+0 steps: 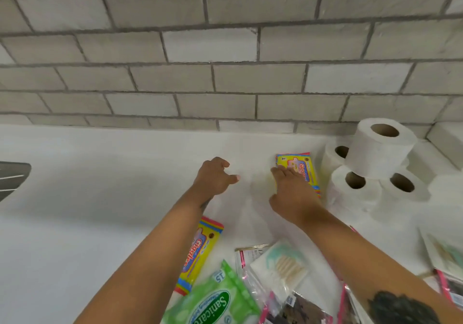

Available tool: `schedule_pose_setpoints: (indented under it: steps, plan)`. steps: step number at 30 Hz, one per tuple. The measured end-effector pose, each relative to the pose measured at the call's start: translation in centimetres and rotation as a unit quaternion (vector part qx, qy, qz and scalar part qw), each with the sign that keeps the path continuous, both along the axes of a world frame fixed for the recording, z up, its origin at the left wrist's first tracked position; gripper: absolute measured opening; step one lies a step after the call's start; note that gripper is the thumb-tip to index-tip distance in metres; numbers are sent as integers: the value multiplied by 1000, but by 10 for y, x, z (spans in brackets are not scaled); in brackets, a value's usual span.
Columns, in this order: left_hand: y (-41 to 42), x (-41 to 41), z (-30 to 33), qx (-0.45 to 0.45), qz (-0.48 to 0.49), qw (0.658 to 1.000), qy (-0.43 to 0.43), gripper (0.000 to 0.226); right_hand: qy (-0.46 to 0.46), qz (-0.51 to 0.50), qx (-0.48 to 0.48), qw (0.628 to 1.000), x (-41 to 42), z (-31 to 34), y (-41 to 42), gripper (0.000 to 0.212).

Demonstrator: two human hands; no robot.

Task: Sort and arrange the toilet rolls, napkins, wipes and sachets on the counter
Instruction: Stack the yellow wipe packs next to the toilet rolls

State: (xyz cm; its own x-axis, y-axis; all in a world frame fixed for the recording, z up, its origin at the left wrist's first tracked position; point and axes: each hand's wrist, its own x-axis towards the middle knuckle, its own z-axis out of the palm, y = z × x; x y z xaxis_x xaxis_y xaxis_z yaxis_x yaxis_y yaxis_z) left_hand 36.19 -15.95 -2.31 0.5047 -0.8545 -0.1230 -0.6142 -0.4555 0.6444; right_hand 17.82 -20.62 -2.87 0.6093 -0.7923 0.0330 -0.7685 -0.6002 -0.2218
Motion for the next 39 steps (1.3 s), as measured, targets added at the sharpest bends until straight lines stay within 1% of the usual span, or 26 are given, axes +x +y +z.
schedule_pose_setpoints:
  steps: [3,6,9,11,14,19,25,28,32,34,36,37,39]
  plan:
    - [32,15,5,30,12,999,-18,64,-28,29,-6,999,13,7,22,59]
    - [61,24,1,115,27,992,-50,73,-32,43,9,999,23,9,41,58]
    - [86,25,-6,245,15,963,-110,84,-37,57,26,997,28,10,55,59]
    - [99,21,-10,298,2,944,-143,84,-34,63,38,997,30,10,63,58]
    - [111,17,-17,321,5,934,-158,79,-31,67,51,996,32,8,73,58]
    - [116,17,-21,353,-15,926,-134,68,-38,59,60,996,34,5,81,58]
    - [115,21,-19,348,-32,931,-102,62,-48,45,69,995,32,0,82,57]
    - [114,26,-20,326,-31,941,-90,59,-65,34,83,994,29,-1,79,57]
    - [106,31,-7,296,-32,952,-71,45,-90,32,78,992,24,4,77,54]
    - [98,34,0,266,-26,962,-54,32,-115,35,68,990,21,8,77,50]
    - [88,36,6,208,-6,978,5,24,-147,40,67,986,20,11,77,47]
    - [81,35,9,174,5,983,57,22,-162,47,69,983,19,12,77,47]
    - [69,28,17,107,18,981,159,20,-178,70,70,979,17,16,77,52]
